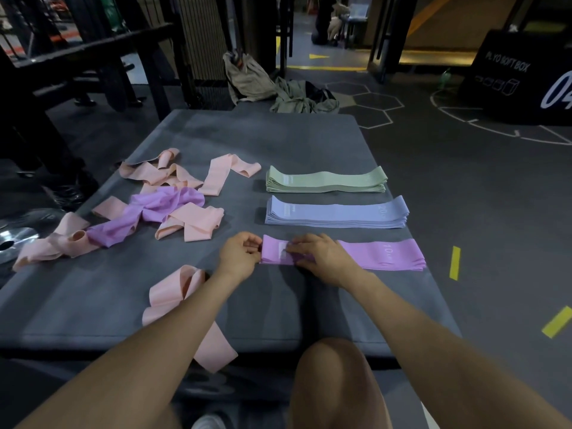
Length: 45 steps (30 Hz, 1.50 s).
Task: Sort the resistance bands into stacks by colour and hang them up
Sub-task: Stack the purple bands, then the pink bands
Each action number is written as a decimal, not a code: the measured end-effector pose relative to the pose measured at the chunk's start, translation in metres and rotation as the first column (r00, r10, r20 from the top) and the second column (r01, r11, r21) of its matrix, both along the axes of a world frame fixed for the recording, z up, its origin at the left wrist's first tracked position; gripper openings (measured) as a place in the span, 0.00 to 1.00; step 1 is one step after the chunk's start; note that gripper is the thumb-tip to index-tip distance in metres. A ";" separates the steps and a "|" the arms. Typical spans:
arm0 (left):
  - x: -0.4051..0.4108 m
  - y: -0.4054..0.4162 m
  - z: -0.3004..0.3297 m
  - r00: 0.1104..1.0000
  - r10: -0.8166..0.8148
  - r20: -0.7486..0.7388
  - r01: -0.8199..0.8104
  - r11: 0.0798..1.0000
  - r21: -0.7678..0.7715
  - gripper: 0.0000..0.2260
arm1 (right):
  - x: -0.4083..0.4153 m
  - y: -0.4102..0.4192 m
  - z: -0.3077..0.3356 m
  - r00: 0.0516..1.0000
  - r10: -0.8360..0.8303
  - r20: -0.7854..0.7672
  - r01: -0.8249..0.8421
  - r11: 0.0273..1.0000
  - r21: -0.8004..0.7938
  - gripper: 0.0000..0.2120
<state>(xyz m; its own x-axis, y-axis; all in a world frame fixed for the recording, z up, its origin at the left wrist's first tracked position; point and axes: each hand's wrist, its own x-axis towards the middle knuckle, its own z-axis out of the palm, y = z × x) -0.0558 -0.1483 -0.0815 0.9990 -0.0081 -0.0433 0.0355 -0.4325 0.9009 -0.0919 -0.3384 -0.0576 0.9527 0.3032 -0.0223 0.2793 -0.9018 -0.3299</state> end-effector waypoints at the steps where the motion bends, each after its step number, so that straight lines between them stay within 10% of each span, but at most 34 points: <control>1: 0.000 0.000 0.001 1.000 -0.005 -0.007 0.005 1.000 0.000 0.11 | 0.000 -0.002 -0.001 1.000 -0.003 0.002 0.003 1.000 0.003 0.18; 11: 0.000 -0.003 0.004 1.000 0.013 -0.028 -0.012 0.999 0.036 0.17 | -0.006 -0.018 0.001 0.989 -0.126 0.078 0.121 0.991 0.064 0.15; 20: -0.009 -0.019 0.028 0.967 0.140 0.214 -0.189 0.954 0.232 0.11 | -0.036 -0.099 0.012 0.650 -0.706 0.282 0.670 0.707 0.227 0.10; 24: -0.011 -0.046 0.031 0.941 -0.150 0.304 0.055 0.952 0.301 0.12 | -0.045 -0.120 0.013 0.577 -0.798 0.176 0.760 0.603 0.243 0.11; 33: -0.007 -0.095 0.036 0.842 -0.538 -0.044 0.396 0.561 0.727 0.36 | -0.041 -0.133 0.007 0.465 -0.883 -0.067 0.856 0.429 0.288 0.12; 41: -0.003 -0.096 0.031 0.820 -0.571 -0.041 0.443 0.587 0.678 0.25 | -0.044 -0.135 0.009 0.448 -0.890 -0.085 0.847 0.392 0.358 0.09; 45: -0.005 -0.096 0.030 0.823 -0.567 -0.037 0.448 0.607 0.656 0.25 | -0.046 -0.132 0.014 0.556 -0.814 0.168 0.793 0.580 0.187 0.12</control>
